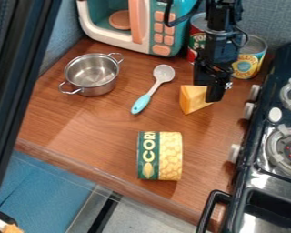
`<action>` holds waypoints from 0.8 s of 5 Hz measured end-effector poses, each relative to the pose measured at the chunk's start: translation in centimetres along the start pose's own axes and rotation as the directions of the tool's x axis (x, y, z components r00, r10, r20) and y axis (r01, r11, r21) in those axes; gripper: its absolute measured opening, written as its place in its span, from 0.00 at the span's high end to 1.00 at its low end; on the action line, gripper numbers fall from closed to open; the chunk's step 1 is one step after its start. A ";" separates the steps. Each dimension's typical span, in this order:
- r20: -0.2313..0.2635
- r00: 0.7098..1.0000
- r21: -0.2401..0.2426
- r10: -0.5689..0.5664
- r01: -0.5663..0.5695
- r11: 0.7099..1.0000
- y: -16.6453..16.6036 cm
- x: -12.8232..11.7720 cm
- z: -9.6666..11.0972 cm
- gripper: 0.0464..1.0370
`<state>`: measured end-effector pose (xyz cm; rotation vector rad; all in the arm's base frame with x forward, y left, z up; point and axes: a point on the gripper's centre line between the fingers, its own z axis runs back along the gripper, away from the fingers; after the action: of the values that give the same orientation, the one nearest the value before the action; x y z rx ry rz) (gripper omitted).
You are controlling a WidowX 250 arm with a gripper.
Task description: Take the cheese and put it on the bottom left side of the table
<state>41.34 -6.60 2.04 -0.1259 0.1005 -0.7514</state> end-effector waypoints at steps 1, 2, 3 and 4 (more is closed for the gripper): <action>-0.001 1.000 -0.001 0.008 -0.008 1.000 0.1 0.0 -0.1 0.69; -0.011 1.000 -0.006 0.015 -0.015 1.000 0.1 0.0 -0.3 0.78; -0.017 0.999 0.014 0.030 -0.030 0.999 0.2 -0.4 -0.4 0.78; -0.009 0.997 0.047 0.076 -0.075 0.996 -0.1 -2.3 -0.2 0.78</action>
<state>39.60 -5.10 1.93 -0.0734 0.0979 -0.6785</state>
